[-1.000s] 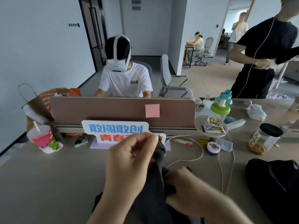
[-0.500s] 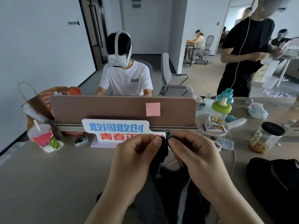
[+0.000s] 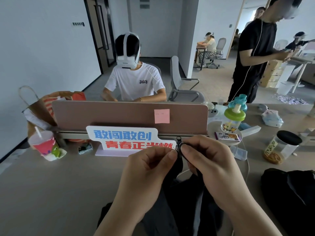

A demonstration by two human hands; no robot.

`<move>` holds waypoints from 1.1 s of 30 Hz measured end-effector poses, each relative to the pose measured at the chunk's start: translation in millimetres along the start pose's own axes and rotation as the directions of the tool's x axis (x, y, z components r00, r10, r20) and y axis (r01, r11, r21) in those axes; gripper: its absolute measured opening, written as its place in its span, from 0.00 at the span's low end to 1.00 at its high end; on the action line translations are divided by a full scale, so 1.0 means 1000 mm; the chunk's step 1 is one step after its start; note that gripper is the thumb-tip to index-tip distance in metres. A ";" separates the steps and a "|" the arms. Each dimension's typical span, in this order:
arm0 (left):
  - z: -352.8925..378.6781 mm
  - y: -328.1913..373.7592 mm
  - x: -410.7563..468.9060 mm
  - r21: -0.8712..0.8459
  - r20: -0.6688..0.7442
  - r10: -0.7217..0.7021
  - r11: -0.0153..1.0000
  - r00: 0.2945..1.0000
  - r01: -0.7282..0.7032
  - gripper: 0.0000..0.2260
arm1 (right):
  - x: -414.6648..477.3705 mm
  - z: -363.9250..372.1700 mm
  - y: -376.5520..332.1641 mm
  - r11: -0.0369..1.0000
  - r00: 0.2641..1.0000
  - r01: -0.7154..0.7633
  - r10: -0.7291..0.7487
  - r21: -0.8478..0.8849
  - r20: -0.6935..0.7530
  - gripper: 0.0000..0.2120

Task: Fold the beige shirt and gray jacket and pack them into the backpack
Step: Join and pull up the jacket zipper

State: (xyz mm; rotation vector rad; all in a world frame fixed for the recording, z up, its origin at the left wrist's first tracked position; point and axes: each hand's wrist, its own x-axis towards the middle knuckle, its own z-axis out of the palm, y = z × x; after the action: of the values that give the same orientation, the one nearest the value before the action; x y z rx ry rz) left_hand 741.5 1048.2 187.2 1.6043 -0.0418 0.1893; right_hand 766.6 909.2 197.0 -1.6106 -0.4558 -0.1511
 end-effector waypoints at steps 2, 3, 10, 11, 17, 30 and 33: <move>0.000 -0.001 0.001 0.004 -0.006 -0.002 1.000 1.000 0.002 0.08 | 0.001 0.000 0.001 1.000 1.000 0.002 -0.002 -0.012 0.005 0.07; 0.000 -0.001 0.002 0.005 -0.009 -0.004 1.000 1.000 0.004 0.09 | 0.001 0.000 0.001 1.000 1.000 0.002 -0.002 -0.022 0.009 0.07; 0.005 -0.002 0.000 -0.075 -0.005 -0.008 0.997 1.000 0.008 0.09 | 0.000 -0.003 0.008 0.997 0.996 -0.072 0.070 0.030 0.053 0.07; 0.006 -0.003 0.000 -0.074 -0.008 0.000 0.997 1.000 0.000 0.09 | -0.001 -0.004 0.010 0.994 0.994 -0.096 0.094 0.045 0.061 0.08; 0.010 -0.014 -0.001 -0.051 -0.001 0.065 0.997 0.998 -0.065 0.03 | -0.007 -0.016 0.017 0.942 0.988 0.113 -0.073 -0.316 0.138 0.08; -0.007 -0.085 -0.001 0.440 0.064 0.405 0.809 0.912 -0.390 0.08 | -0.047 -0.008 0.088 0.900 0.964 0.216 -0.258 -0.379 -0.063 0.05; -0.002 -0.107 -0.012 0.395 0.107 0.145 0.902 0.984 -0.176 0.04 | -0.057 -0.002 0.117 0.912 0.983 0.068 -0.131 -0.405 -0.130 0.09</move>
State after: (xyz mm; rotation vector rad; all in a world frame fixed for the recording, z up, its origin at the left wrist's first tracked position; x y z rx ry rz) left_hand 744.8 1054.3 80.0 2.0237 -0.2056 0.2795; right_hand 759.6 893.0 68.0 -1.9589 -0.4033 -0.4701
